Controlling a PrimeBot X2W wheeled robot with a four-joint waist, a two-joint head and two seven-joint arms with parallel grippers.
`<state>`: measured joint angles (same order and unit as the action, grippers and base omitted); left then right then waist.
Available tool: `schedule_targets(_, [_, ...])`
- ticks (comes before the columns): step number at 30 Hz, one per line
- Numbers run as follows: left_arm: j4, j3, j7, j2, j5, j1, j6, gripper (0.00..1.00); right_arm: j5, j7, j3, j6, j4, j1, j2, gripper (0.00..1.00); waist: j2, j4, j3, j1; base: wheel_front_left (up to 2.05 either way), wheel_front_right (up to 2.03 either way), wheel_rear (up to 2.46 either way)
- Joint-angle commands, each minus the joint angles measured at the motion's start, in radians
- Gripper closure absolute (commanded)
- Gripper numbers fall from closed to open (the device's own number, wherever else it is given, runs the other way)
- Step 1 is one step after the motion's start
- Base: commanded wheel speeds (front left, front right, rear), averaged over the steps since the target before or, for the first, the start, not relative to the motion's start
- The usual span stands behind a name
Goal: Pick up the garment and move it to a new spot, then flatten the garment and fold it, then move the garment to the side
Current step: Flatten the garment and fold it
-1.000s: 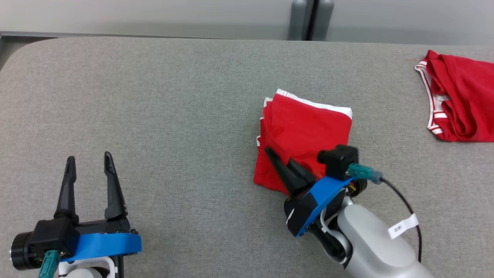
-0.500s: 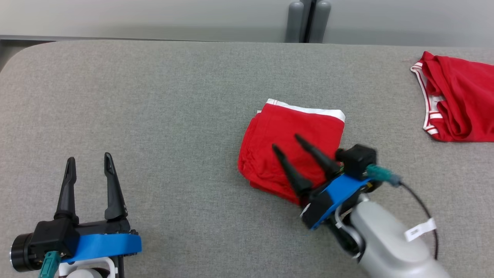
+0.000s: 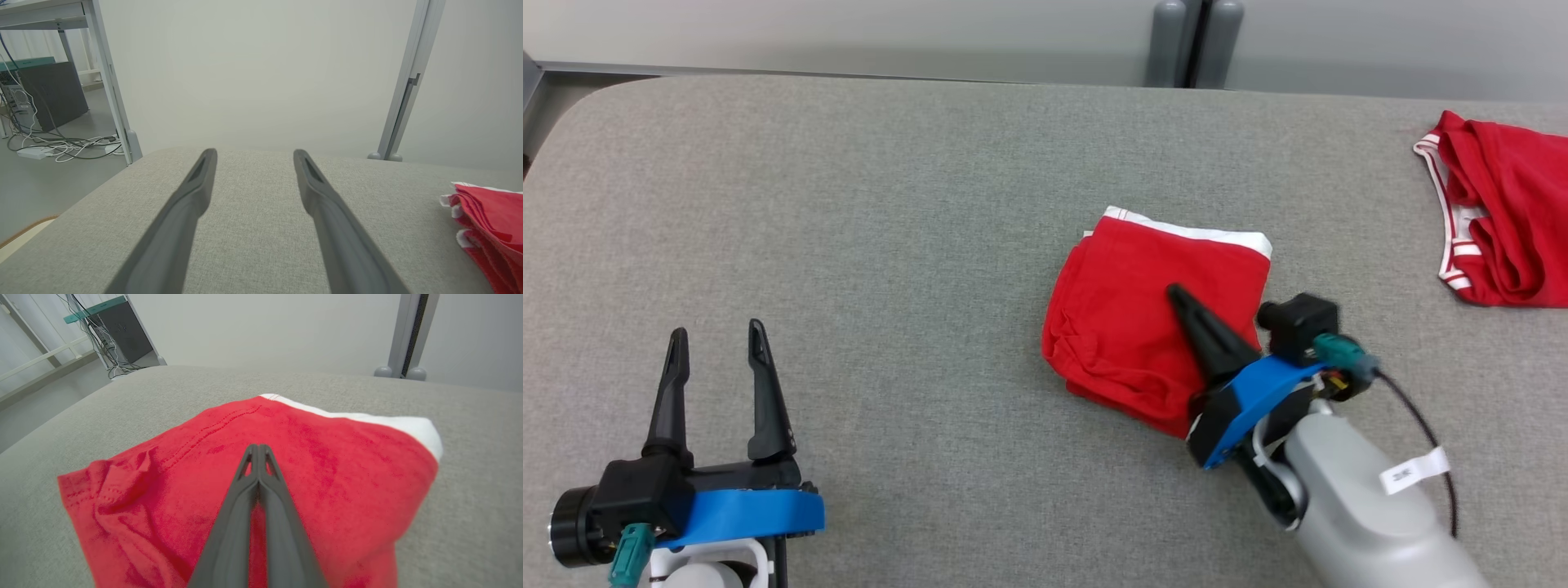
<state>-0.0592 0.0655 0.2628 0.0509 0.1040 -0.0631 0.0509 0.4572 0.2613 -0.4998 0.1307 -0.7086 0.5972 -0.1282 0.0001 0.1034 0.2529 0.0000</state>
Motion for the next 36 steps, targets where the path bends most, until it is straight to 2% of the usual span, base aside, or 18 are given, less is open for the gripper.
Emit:
schedule_targets(1, [-0.002,0.001,0.002,-0.001,-0.004,-0.01,0.003,0.0,-0.005,0.005,-0.014,0.0,-0.016,0.015,0.014,1.0,-0.0001,0.003,0.0,0.0,0.0,0.0,0.0])
schedule_targets(6, [-0.008,-0.006,0.002,-0.001,-0.004,-0.02,0.006,0.0,0.017,0.005,-0.095,0.0,-0.055,-0.002,0.057,1.0,-0.0001,0.018,0.0,0.0,0.0,0.0,0.0])
schedule_targets(14, [-0.015,-0.01,0.002,-0.001,-0.004,-0.011,0.005,0.0,0.066,0.005,-0.279,0.0,-0.007,-0.053,0.076,1.0,-0.0001,0.017,-0.014,0.0,0.0,0.0,0.0])
schedule_targets(17, [-0.011,0.0,0.002,-0.001,-0.006,-0.002,0.001,0.0,0.059,0.005,-0.281,0.0,0.039,-0.058,0.076,1.0,-0.0001,0.007,-0.023,0.0,0.0,0.0,0.0])
schedule_targets(19, [-0.008,0.006,0.002,-0.001,-0.009,0.004,-0.002,0.0,0.04,0.005,-0.239,0.0,0.083,-0.068,0.076,1.0,-0.0001,-0.004,-0.03,0.0,0.0,0.0,0.0])
schedule_targets(20, [-0.008,0.007,0.002,-0.001,-0.012,0.009,-0.002,0.0,0.026,0.005,-0.212,0.0,0.108,-0.075,0.076,0.75,-0.0001,-0.011,-0.034,0.0,0.0,0.0,0.0])
schedule_targets(21, [-0.007,0.009,0.002,-0.001,-0.017,0.011,-0.001,0.0,0.009,0.005,-0.181,0.0,0.135,-0.083,0.071,0.6,-0.0001,-0.018,-0.038,0.0,0.0,0.0,0.0])
schedule_targets(22, [-0.007,0.012,0.002,-0.001,-0.019,0.012,-0.001,0.0,-0.016,0.005,-0.15,0.0,0.163,-0.091,0.062,0.15,-0.0001,-0.024,-0.042,0.0,0.0,0.0,0.0])
schedule_targets(23, [-0.007,0.017,0.002,-0.001,-0.022,0.013,-0.002,0.0,-0.041,0.005,-0.123,0.0,0.19,-0.098,0.051,0.0,-0.0001,-0.033,-0.046,0.0,0.0,0.0,0.0])
schedule_targets(29, [-0.012,0.038,0.002,0.0,-0.046,0.018,0.002,0.0,-0.134,0.005,0.09,0.0,0.331,-0.187,0.015,0.0,-0.0001,-0.073,-0.073,0.0,0.0,0.0,0.0])
schedule_targets(36, [-0.021,0.049,0.002,0.0,-0.052,0.041,0.005,0.0,-0.23,0.005,0.315,0.0,0.417,-0.316,0.005,0.0,-0.0001,-0.112,-0.105,0.0,0.0,0.0,0.0])
